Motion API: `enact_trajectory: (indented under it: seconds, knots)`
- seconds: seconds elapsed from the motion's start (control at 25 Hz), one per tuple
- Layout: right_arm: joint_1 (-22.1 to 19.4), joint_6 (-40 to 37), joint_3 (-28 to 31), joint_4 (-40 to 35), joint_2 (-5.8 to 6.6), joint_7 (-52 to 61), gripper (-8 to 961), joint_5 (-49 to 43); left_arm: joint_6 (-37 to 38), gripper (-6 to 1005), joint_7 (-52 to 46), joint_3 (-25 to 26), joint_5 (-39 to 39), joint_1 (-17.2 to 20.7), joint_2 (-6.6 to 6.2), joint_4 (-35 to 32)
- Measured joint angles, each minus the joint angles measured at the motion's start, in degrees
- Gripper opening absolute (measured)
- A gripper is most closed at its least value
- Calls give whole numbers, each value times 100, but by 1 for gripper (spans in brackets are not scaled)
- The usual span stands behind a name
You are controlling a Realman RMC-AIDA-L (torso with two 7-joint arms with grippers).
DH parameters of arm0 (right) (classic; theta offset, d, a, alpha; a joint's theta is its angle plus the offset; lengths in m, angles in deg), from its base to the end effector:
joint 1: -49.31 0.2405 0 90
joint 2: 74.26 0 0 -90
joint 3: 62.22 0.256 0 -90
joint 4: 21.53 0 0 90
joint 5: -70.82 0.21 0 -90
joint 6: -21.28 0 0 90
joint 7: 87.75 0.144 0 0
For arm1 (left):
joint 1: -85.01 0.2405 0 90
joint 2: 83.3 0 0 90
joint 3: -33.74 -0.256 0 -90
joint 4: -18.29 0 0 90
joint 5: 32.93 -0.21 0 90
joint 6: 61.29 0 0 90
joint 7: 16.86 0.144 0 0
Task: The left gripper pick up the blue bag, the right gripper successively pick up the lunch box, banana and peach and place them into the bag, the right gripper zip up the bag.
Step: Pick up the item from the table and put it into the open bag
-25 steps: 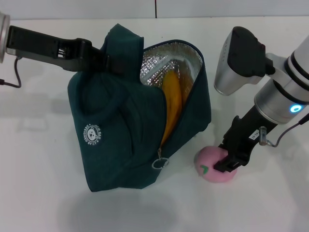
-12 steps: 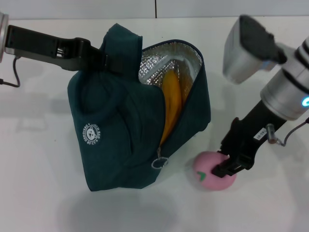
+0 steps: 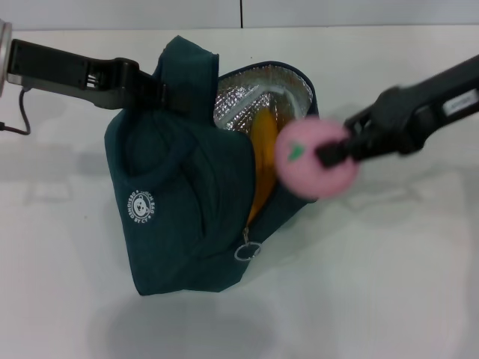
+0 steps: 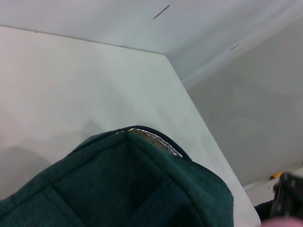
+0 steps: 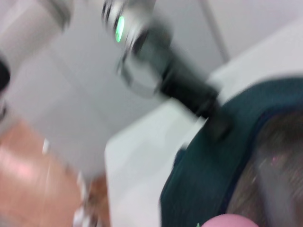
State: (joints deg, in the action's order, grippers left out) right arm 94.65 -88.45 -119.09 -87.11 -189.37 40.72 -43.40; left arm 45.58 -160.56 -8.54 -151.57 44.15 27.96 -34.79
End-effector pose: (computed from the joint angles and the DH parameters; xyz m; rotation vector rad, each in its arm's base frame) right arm 0.1051 0.3501 0.0497 2.9007 -0.6811 -0.2751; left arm -0.1855 0.3631 0.0814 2.6031 1.5598 0.4935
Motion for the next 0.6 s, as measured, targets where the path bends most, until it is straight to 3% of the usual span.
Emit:
enact_trajectory:
  seconds: [0.12,0.24,0.44,0.6]
  knots:
    - [-184,132,591,81,20,-171,224,322,0,45,0,0,0,0,0,0]
    - [-310,382,716,318,21,-347,197,722,0,45,0,0,0,0,0,0]
    - [-235,773,553,922,-43,-766,134,1001,1,45,-3,0,0,-18,1,0]
    - [-156,1509,-134,1305,-41,-1041,106,1003,1,45,-12,0,0,-22,1,0]
